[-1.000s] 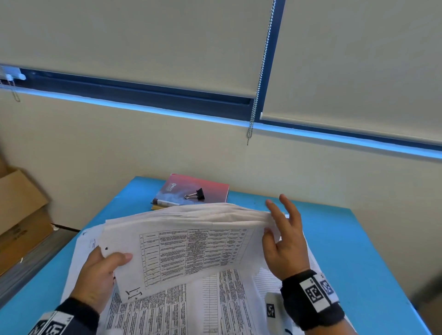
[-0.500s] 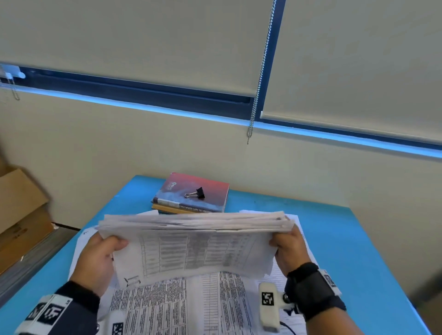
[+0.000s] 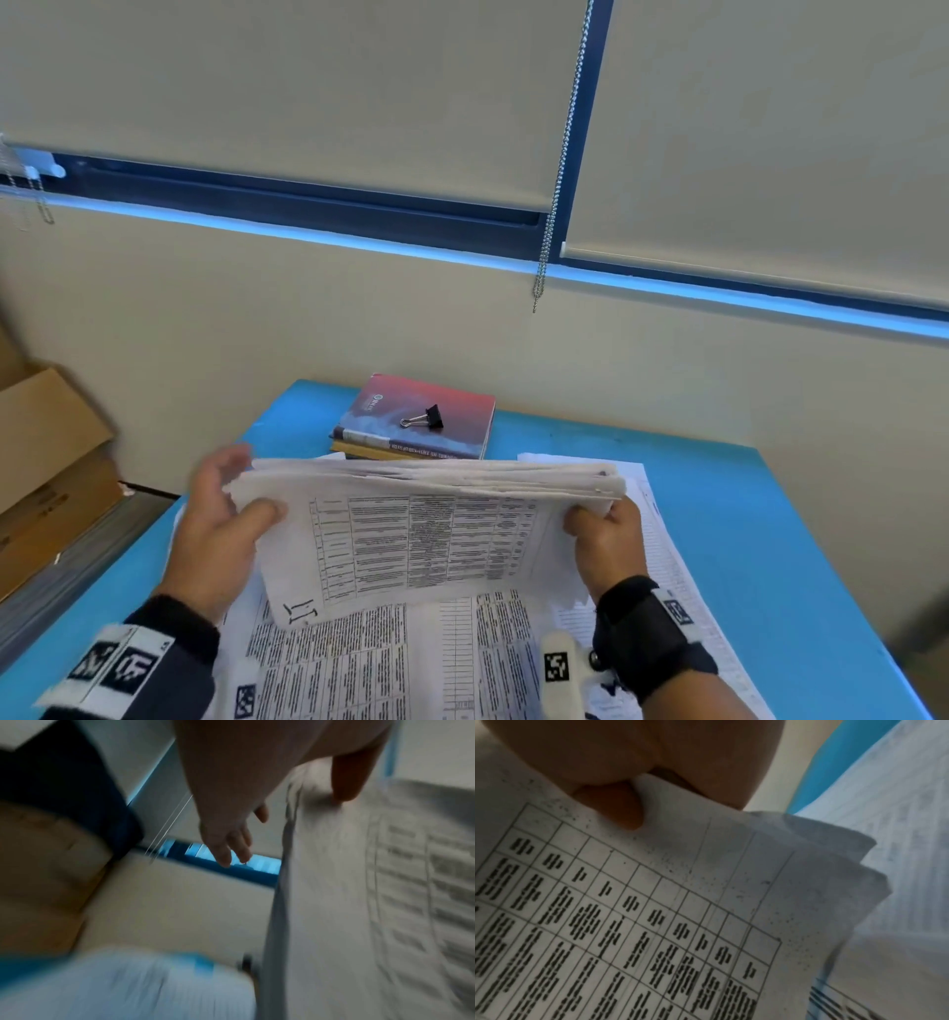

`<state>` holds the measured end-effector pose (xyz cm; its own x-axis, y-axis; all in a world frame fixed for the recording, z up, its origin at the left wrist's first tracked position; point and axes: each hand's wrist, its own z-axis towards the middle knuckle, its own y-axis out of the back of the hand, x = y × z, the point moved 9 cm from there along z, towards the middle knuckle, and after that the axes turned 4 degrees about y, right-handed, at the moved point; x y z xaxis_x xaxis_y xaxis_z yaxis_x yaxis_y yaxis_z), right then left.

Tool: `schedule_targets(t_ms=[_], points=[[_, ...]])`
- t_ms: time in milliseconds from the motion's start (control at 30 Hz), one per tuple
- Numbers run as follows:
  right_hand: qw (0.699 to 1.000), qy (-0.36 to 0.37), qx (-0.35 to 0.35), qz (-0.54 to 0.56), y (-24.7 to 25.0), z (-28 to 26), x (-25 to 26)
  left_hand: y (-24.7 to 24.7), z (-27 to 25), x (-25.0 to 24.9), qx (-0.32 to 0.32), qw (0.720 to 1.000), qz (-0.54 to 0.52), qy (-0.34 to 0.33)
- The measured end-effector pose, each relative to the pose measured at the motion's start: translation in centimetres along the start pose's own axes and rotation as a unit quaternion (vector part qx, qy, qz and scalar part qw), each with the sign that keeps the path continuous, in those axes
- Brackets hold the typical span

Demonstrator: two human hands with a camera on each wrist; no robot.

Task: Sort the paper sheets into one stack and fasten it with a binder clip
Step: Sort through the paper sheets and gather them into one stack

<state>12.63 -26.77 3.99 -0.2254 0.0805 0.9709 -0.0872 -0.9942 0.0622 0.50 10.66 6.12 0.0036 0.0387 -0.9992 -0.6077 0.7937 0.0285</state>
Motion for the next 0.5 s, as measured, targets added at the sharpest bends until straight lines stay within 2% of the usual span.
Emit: schedule_targets(t_ms=[33,67,100,133,233,267,300,333,433,500], points=[[1.0,0.018,-0.01,-0.01,0.2,0.0,0.9,0.6,-0.3,-3.1,-0.027,0.993,0.092,-0.072],[0.999,0.039,-0.016,-0.024,0.2,0.0,2.0,0.5,-1.0,-6.4,-0.047,0.968,0.198,-0.147],[0.997,0.063,-0.018,-0.04,0.0,0.0,3.3,-0.5,-2.0,-9.3,-0.041,0.928,0.3,-0.216],[0.994,0.089,-0.017,-0.054,-0.3,0.0,4.7,-2.1,-3.1,-11.6,-0.017,0.882,0.393,-0.257],[0.983,0.157,-0.001,-0.092,-1.7,-0.3,9.3,-7.6,-5.9,-13.9,0.107,0.756,0.588,-0.265],[0.978,0.182,0.01,-0.104,-2.2,-0.5,10.8,-9.0,-6.5,-13.8,0.136,0.732,0.609,-0.274],[0.971,0.207,0.02,-0.114,-2.7,-0.8,12.1,-10.0,-6.9,-13.7,0.163,0.728,0.601,-0.287],[0.966,0.231,0.032,-0.117,-3.1,-1.1,13.4,-10.5,-6.9,-13.7,0.187,0.743,0.573,-0.29],[0.954,0.273,0.043,-0.118,-3.2,-1.6,15.7,-9.8,-5.7,-12.7,0.232,0.846,0.413,-0.243],[0.95,0.286,-0.005,-0.126,-1.6,-1.7,16.2,-8.5,-4.9,-12.3,0.217,0.903,0.307,-0.208]])
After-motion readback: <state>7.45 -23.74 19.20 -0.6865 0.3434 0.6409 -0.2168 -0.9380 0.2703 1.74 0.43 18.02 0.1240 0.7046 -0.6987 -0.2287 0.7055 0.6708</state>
